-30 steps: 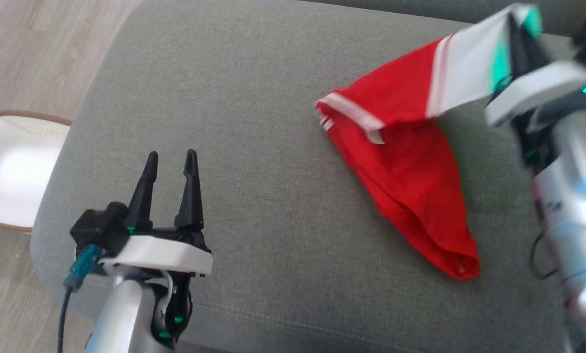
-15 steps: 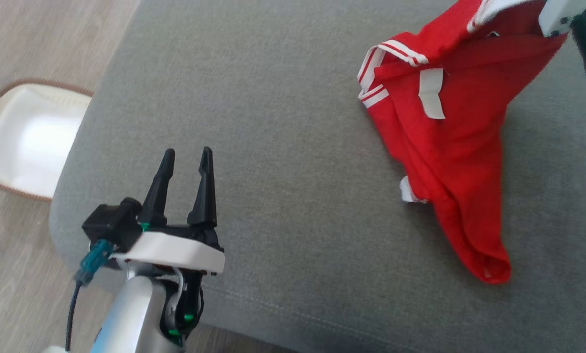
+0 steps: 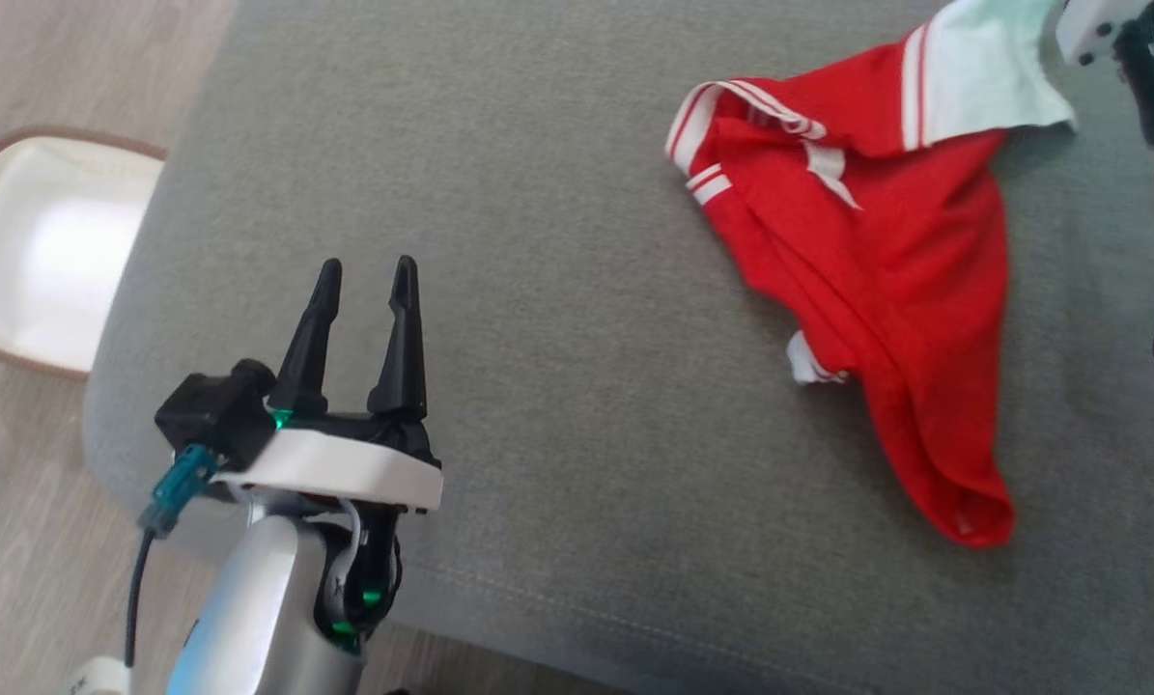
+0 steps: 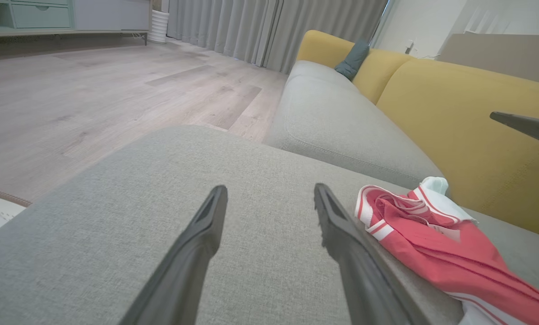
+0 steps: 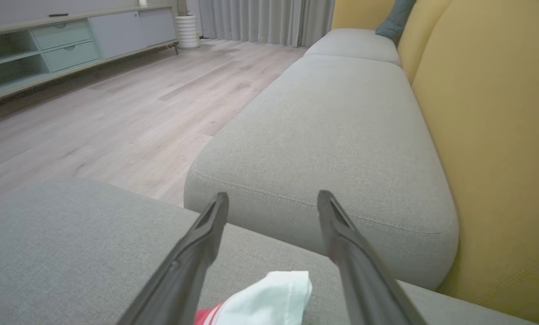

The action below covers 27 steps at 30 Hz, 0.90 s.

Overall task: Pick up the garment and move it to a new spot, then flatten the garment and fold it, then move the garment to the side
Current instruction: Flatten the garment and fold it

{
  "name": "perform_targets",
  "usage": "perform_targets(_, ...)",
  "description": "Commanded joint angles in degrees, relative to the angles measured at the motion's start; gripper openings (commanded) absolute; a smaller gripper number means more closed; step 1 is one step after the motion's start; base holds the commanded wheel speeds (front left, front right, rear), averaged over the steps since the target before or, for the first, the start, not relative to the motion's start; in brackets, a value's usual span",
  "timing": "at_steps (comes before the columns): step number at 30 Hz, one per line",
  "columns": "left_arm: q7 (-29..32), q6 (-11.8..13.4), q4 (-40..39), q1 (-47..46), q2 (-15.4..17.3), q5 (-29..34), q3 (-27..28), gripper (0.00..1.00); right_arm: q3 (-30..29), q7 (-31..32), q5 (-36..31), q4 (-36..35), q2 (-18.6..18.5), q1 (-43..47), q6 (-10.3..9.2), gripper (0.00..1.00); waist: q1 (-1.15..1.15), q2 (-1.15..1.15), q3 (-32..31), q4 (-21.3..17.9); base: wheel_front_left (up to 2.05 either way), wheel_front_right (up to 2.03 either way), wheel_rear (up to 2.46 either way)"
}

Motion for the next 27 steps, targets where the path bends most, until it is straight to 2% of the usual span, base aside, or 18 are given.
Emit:
perform_targets(1, -0.29, 0.02, -1.43, -2.11, 0.52, 0.05, 1.89, 1.00, 0.52, -0.89, 0.50, -1.13, 1.02, -2.00, -0.04, 1.00, -0.01, 0.00, -0.41, -0.93, 0.00, 0.00, 0.00)
perform_targets(6, -0.29, -0.18, -1.61, -2.18, 0.52, 1.14, 3.06, 1.00, 1.89, -3.82, 2.83, 0.17, 1.91, -0.90, -0.04, 1.00, -0.01, 0.00, -2.83, -4.36, 0.00, 0.00, 0.00)
perform_targets(12, -0.29, -0.47, -2.17, -1.31, 0.52, 2.86, 4.82, 1.00, 4.14, -7.45, 6.74, -1.70, 3.34, 3.68, -0.04, 1.00, -0.01, 0.00, -6.22, -8.28, 0.00, 0.00, 0.00)
perform_targets(19, -0.29, -0.96, -3.35, -0.24, 0.52, 4.72, 6.38, 1.00, 7.46, -13.02, 11.66, -10.05, 3.01, 12.47, -0.04, 1.00, -0.01, 0.00, -9.23, -12.34, 0.00, 0.00, 0.00)
perform_targets(27, -0.29, -1.19, -4.61, 0.55, 0.52, 5.49, 7.97, 1.00, 2.77, -16.17, 10.92, -23.08, 2.92, 24.70, -0.04, 1.00, -0.01, 0.00, -10.79, -15.33, 0.00, 0.00, 0.00)
